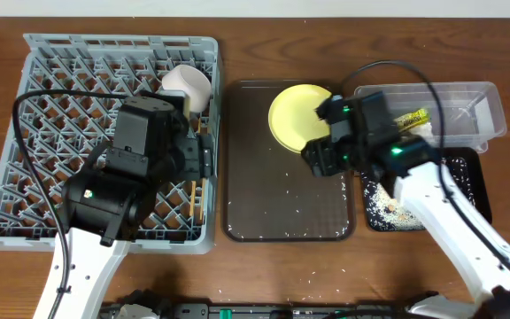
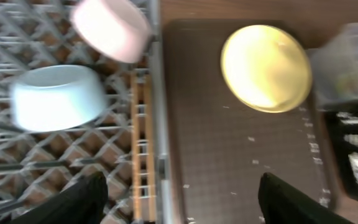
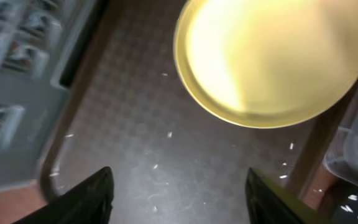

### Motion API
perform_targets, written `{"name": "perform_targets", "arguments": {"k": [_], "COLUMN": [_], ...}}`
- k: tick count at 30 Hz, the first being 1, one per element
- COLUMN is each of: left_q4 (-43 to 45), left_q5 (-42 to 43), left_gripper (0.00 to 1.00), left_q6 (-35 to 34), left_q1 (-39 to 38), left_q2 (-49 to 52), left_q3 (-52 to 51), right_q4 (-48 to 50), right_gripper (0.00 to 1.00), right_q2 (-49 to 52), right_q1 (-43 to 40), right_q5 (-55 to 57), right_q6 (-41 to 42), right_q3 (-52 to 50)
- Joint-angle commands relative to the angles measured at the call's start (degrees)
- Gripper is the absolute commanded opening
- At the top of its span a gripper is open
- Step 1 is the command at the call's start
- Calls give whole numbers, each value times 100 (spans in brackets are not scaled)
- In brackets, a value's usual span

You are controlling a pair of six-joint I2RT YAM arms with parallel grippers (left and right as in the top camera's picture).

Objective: Sort waste into correct bins and load items into the dishwasher
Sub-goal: 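Release the bowl and reach the left gripper to the yellow plate, then grasp the yellow plate edge with the left gripper and lift it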

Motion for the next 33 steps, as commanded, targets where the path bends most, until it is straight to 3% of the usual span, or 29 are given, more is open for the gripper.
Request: {"name": "perform_targets", "arguments": {"k": [1,6,8,17,29,33], "left_q4": [39,343,723,2579,4142,4391], "left_q5": [697,1095,1427,1257,1023,835], "left_gripper": [75,72,69,64,63,55], "left_q6": [-31,-170,-195,-610,-1318,-1464], "left_q1": [-2,-15,-70,-520,-573,-728], "left_q2": [184,872,1394,3189,4776,5115], "left_q3": [-2,-2,-2,0,0,0], "right_q4": [122,-90,-415,-1462,-1840,-1858], "right_gripper": [70,70,73,91,93,93], "right_q2": [83,-68,-413,-2033,-2057,-2048], "right_q1": [63,22,-94,-688,-710,-710], "right_q5": [745,332,332,352,289,289], "right_q6": [688,1032,1213,1617,1788,1790], "right_q3": [-4,31,31,28,28,26]}}
